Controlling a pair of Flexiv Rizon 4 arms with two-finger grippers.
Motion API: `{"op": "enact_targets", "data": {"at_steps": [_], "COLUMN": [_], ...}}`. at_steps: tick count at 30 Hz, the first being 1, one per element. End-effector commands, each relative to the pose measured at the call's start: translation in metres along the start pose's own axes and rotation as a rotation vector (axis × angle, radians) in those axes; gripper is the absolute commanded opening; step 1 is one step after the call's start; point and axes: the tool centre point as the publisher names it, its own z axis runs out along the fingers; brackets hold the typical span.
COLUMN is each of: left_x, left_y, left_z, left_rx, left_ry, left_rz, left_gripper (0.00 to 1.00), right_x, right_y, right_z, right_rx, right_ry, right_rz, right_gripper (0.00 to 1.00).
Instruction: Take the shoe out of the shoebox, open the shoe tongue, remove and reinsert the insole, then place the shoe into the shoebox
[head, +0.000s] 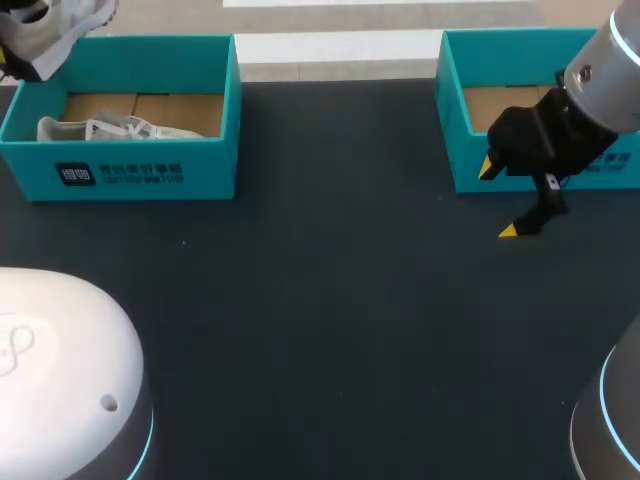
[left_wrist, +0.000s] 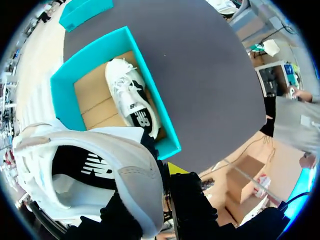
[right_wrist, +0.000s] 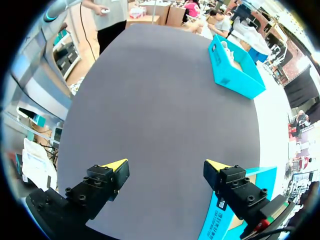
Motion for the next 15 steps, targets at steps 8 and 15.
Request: {"op": "enact_targets", "data": {"at_steps": [8,15], "left_x": [-0.021,-0.014], "left_y": [0.047,0.051], "left_z": [-0.013,-0.014], "left_rx": [-0.052,-0.083], "left_ry": [0.025,-0.018], "left_rz": [1.210,1.327], "left_gripper": [0.00,0.00], "right_x": [-0.001,-0.001], "right_y": [0.001,0.001], "right_z": [0.001,0.001], "right_rx": [0.003,0.003], "right_ry": [0.001,0.001], "right_rz": [0.000,0.000], "right_gripper": [1.00,1.00]}}
